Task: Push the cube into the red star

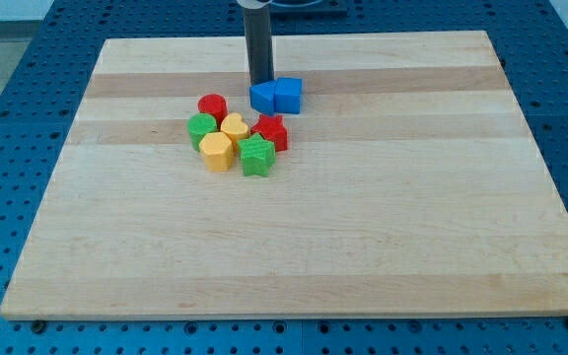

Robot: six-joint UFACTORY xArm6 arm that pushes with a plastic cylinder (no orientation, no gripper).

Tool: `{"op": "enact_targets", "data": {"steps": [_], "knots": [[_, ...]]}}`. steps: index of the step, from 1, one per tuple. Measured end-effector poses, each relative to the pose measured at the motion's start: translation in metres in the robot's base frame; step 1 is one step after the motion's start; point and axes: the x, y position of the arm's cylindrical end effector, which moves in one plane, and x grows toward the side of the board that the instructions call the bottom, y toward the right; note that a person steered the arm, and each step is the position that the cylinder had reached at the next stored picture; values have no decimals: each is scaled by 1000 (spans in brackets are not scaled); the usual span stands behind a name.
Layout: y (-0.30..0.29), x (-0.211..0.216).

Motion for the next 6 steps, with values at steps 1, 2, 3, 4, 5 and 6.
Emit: {"op": "enact_targets", "data": {"steps": [1, 2, 3, 4, 5, 6], "knots": [[-1, -1], [-3, -28], [1, -47], [12, -47], [20, -46], [27, -35]]}}
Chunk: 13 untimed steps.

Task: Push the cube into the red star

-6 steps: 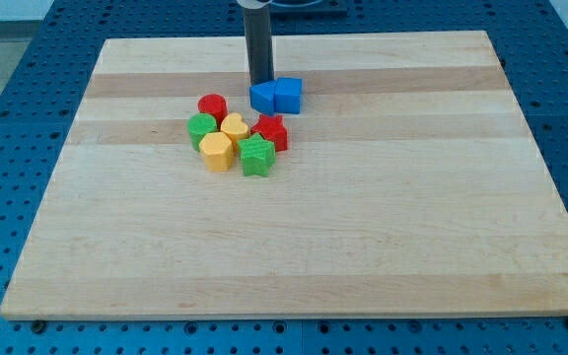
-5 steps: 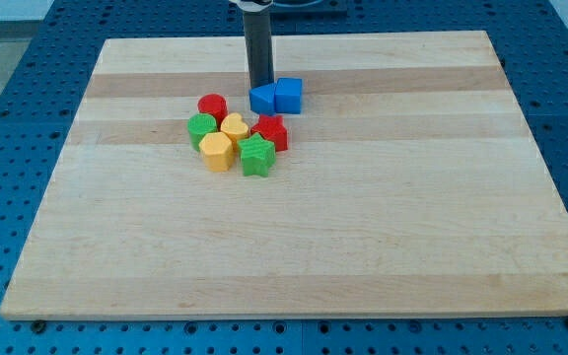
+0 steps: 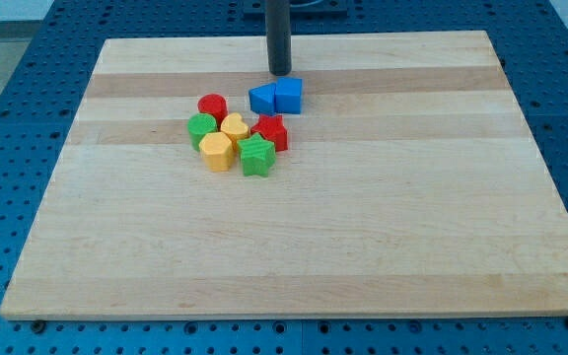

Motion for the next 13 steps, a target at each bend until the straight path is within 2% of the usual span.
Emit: {"op": "enact_targets", "data": {"steps": [3, 7, 9, 13], "knots": [[30, 21], [33, 58], [50, 61], [47, 75]]}}
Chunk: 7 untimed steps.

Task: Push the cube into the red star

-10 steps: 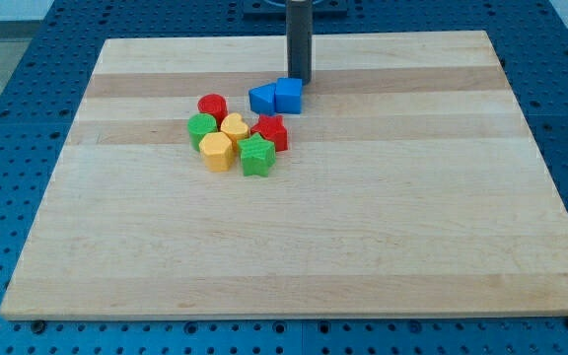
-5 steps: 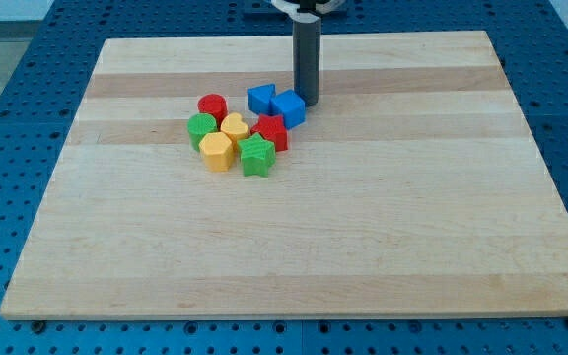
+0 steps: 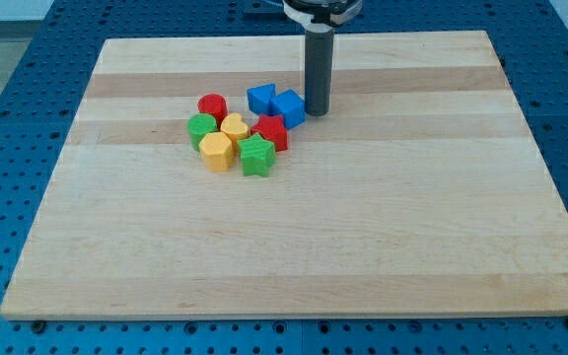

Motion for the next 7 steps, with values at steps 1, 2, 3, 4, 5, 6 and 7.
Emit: {"op": "enact_targets", "data": {"steps": [1, 2, 3, 4, 5, 6, 7], "knots": [[-8, -8], [-21, -10], [-37, -8], [-41, -3], [-39, -3], [-34, -11], [-25, -22]]}}
